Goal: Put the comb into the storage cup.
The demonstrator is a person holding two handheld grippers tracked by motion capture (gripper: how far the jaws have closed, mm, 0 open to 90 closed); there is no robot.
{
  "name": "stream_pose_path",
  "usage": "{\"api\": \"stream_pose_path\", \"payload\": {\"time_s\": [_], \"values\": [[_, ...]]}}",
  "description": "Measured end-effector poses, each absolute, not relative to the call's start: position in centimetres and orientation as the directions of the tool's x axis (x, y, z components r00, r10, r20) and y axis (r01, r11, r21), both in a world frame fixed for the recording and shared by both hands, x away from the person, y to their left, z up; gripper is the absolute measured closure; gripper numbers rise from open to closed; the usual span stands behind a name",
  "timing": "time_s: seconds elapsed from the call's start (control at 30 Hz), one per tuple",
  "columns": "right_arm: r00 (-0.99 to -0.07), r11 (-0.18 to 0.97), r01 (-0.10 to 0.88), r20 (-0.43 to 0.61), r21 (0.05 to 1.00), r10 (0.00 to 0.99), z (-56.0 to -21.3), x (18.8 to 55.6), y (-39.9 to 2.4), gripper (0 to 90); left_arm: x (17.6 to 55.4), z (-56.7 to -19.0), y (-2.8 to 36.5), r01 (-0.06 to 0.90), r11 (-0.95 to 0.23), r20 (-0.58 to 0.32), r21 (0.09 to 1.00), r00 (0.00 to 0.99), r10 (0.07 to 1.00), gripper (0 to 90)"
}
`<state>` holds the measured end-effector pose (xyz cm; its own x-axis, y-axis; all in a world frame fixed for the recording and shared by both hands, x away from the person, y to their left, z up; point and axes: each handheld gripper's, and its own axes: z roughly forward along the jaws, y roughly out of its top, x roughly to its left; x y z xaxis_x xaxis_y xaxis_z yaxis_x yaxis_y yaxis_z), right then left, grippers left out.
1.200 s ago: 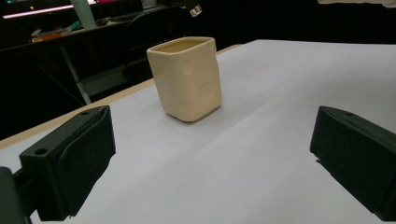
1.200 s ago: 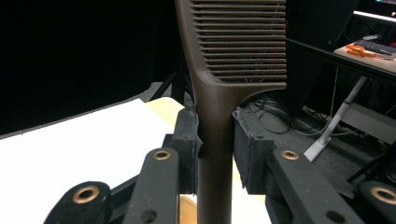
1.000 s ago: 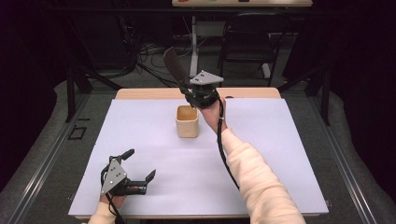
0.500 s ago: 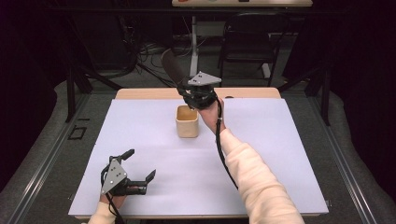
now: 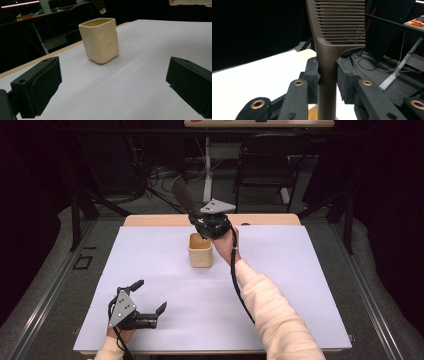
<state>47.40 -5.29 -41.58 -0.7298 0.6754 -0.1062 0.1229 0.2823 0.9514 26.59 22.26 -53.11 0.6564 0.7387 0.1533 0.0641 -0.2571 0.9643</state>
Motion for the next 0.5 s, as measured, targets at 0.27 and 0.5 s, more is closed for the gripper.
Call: {"api": "stream_pose_path", "payload": {"time_s": [0.27,0.5], "values": [[-0.736,0.294,0.131,-0.105,0.947,0.668,-41.92,47.4,-5.2,72.0,26.59,-53.11,22.26,0.063,-0.258,0.155,0.964,0.656,0.739,0.0],[-0.741,0.29,0.142,-0.093,0.946,0.665,-42.18,47.49,-5.33,72.0,26.59,-53.11,22.28,0.062,-0.256,0.154,0.965,0.656,0.739,0.0]]}}
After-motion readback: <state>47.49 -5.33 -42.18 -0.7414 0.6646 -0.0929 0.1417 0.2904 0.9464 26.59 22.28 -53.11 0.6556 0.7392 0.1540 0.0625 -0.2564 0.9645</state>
